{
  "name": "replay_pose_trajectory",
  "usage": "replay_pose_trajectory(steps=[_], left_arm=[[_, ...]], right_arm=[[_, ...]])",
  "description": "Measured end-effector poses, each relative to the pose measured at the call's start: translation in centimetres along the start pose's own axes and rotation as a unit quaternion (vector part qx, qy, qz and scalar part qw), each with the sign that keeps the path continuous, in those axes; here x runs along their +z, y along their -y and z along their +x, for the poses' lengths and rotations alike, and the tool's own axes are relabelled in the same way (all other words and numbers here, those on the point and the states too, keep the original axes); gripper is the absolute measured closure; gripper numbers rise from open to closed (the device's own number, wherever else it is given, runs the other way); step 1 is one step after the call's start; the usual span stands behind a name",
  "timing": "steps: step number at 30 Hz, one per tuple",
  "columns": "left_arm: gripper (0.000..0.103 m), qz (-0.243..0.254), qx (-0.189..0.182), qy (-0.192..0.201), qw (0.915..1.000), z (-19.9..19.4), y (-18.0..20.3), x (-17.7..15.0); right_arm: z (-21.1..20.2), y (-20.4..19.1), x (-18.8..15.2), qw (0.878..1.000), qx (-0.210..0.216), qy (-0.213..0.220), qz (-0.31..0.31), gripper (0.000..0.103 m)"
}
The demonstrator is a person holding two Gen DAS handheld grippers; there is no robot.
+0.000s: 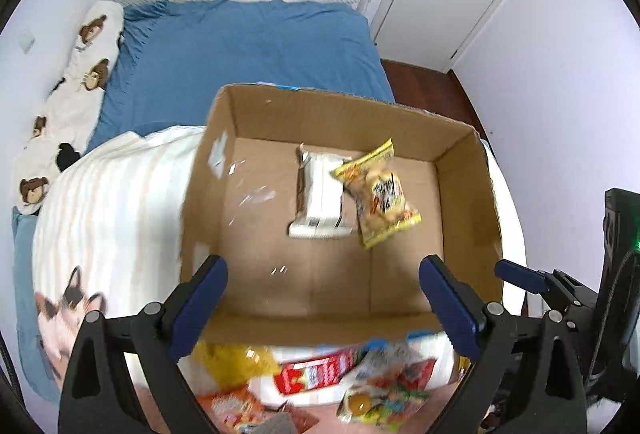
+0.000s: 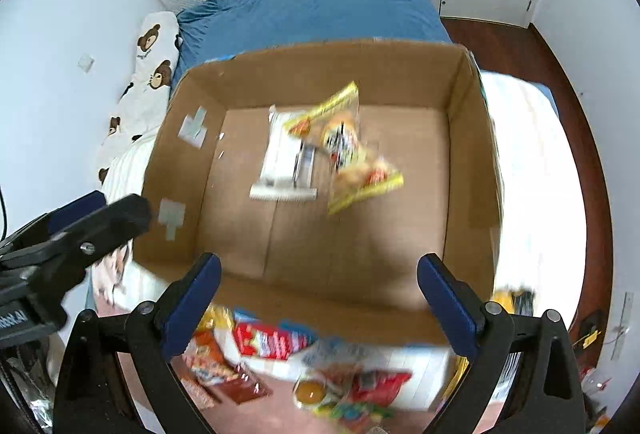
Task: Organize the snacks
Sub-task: 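Grasp the orange panda chip bag with the left tool while the right tool grasps the yellow-black biscuit bag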
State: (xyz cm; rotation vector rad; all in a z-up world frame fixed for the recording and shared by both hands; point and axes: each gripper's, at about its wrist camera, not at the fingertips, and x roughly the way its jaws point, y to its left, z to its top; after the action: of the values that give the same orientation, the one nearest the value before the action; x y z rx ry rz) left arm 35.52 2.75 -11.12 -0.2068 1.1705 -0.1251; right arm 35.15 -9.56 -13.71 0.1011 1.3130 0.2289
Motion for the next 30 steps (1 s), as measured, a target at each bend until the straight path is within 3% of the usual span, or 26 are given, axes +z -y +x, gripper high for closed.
replay_pose_trajectory(steps=[7, 11, 14, 17, 21, 24, 30], left_arm=[[0.005, -0.036, 0.019, -0.006, 0.9991, -2.3, -1.4, -6.9], [0.005, -0.111, 0.018, -0.035, 0.9931, -0.9, -3.8, -11.8], [0.005, -0.158, 0.020, -0.070, 0.9848, 1.7, -5.6, -14.8], [0.005, -0.194, 0.024, -0.102, 0.9755, 4.6, -6.9, -17.1], [0.005, -0.207, 0.039, -0.127, 0.9694, 7.3, -7.2, -18.9], [0.005, -0.211, 0.047, -0.140, 0.9663, 8.7, -6.9, -19.6], [0.005, -0.210, 0.055, -0.145, 0.9654, 9.4, -6.5, -20.2]], right_arm=[[-0.8, 1.1, -7.9, 0.998, 0.032, -0.002, 0.046, 0.003], [-0.5, 5.4, -12.1, 0.991, 0.045, 0.004, 0.124, 0.003], [0.3, 9.9, -14.4, 0.984, 0.019, 0.005, 0.178, 0.003], [1.4, 14.0, -15.1, 0.981, -0.040, 0.005, 0.192, 0.003], [3.9, 18.0, -13.9, 0.981, -0.089, -0.009, 0.169, 0.003], [6.5, 19.6, -12.7, 0.985, -0.093, -0.041, 0.143, 0.002], [8.3, 20.8, -13.3, 0.980, -0.070, -0.095, 0.163, 0.005]])
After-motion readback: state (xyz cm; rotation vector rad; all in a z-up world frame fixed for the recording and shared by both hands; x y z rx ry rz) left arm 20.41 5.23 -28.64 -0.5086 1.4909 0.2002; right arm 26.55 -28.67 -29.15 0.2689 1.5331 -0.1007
